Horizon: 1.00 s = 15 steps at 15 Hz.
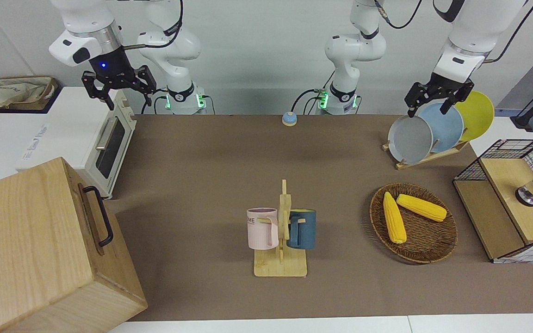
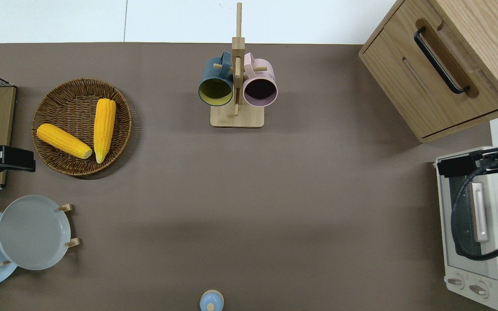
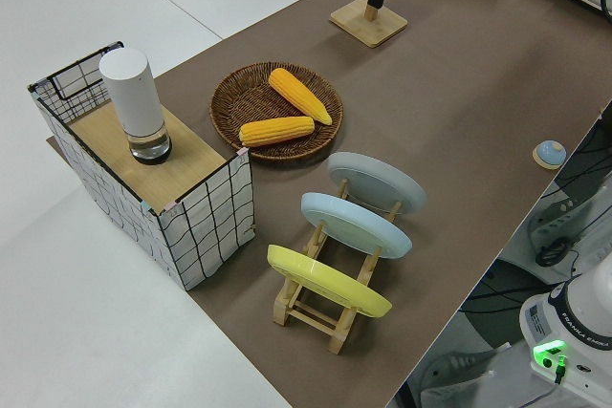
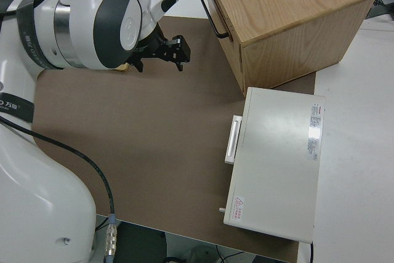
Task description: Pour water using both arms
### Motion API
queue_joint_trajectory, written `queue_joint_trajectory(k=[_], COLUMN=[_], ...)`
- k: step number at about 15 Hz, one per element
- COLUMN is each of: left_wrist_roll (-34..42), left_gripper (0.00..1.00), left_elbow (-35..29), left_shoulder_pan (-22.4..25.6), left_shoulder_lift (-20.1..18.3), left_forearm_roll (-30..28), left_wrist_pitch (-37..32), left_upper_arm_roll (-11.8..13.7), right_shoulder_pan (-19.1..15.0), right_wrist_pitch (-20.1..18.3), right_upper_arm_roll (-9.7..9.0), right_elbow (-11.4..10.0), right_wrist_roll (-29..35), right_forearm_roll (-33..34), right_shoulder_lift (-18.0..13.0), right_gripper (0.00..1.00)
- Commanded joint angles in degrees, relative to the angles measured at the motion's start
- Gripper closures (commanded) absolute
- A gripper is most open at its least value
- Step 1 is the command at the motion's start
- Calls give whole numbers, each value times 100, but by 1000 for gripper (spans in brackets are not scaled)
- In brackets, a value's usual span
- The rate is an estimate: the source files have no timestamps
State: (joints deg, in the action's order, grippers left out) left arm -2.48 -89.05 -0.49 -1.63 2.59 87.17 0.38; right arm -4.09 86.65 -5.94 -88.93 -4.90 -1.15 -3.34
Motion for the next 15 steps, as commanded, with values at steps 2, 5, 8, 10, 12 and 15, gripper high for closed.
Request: queue_joint_trajectory(k=[2, 5, 8, 10, 12, 15], left_wrist_roll=[124, 466, 879, 1352, 1836, 2417], left_gripper=[5, 5, 5, 5, 5, 5], left_elbow=[2, 19, 54, 89, 89, 89], left_shoulder_pan=[14, 171, 505, 803, 1102, 1551], left_shoulder_lift=[-22, -39, -48, -48, -22, 57], left_forearm_roll=[-40, -119, -119, -119, -119, -127], left_wrist_pitch=[-24, -33, -68, -59, -42, 55], left_upper_arm_roll=[67, 173, 278, 322, 340, 340], right_shoulder_pan=[-145, -145, -136, -145, -145, -136], right_wrist_pitch=[62, 439, 975, 1466, 2282, 3469], right_upper_arm_roll=[-275, -503, -855, -1118, -1478, -1865], right_elbow=[-159, -440, -695, -932, -1370, -1802], right_wrist_roll=[-63, 33, 401, 569, 1024, 1465], right_forearm_roll=[-131, -122, -122, -131, -227, -219], right_shoulder_lift=[-96, -79, 26, 158, 229, 535], right_gripper=[7, 7, 9, 9, 9, 9])
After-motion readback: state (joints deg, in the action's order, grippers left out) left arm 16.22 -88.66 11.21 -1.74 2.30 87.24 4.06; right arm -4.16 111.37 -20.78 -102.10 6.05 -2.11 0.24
